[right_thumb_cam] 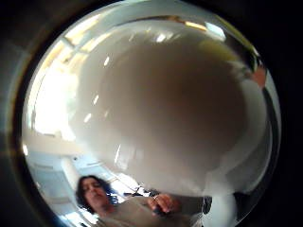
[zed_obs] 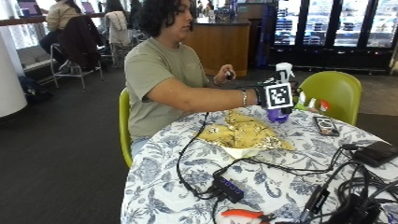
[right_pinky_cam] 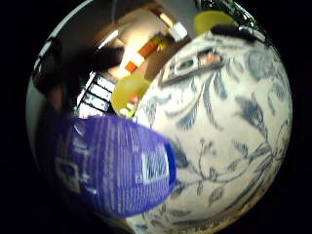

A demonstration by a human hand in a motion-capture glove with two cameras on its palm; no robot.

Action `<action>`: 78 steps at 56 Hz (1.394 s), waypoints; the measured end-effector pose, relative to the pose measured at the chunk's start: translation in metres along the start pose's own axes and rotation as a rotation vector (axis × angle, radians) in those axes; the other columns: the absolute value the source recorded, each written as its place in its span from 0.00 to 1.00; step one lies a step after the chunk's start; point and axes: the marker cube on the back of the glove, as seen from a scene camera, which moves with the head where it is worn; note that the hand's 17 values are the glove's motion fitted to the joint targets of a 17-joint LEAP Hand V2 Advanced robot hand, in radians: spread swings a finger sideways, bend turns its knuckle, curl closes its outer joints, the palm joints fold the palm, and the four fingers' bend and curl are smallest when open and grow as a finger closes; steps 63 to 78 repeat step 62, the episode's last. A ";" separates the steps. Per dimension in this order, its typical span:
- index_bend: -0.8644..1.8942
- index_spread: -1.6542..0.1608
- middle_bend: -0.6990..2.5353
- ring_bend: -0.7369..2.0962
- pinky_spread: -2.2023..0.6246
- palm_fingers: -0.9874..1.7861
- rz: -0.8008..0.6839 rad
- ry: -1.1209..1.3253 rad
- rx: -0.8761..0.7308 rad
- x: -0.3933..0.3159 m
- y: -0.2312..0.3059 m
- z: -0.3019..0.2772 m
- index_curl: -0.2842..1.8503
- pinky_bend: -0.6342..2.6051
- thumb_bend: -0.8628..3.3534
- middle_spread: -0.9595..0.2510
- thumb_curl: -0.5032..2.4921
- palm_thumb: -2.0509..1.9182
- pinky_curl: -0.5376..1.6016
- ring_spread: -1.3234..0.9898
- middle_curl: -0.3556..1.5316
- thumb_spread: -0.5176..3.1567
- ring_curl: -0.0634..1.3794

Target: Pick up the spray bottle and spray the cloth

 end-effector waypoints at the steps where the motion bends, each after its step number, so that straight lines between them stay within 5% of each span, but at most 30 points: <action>1: 0.38 0.76 0.37 0.45 0.74 0.74 0.016 -0.009 -0.024 -0.002 -0.002 -0.001 0.41 0.28 0.20 0.69 0.41 0.76 0.42 0.50 0.47 0.29 0.36; 8: 0.34 0.76 0.29 0.38 0.82 0.46 0.015 0.150 -0.358 -0.001 0.052 -0.026 0.40 0.30 0.19 0.76 0.37 0.71 0.44 0.53 0.43 0.36 0.35; 23: 0.33 0.74 0.26 0.41 0.86 0.38 -0.004 0.532 -0.368 -0.030 0.182 -0.110 0.28 0.36 0.20 0.78 0.33 0.69 0.43 0.54 0.37 0.40 0.30; 45: 0.35 0.70 0.29 0.41 0.86 0.43 -0.100 0.927 -0.400 -0.070 0.348 -0.149 0.24 0.35 0.20 0.73 0.30 0.67 0.42 0.53 0.37 0.41 0.28; 78: 0.35 0.69 0.29 0.43 0.85 0.45 -0.095 0.920 -0.338 -0.066 0.375 -0.146 0.22 0.34 0.20 0.72 0.29 0.66 0.42 0.52 0.37 0.41 0.28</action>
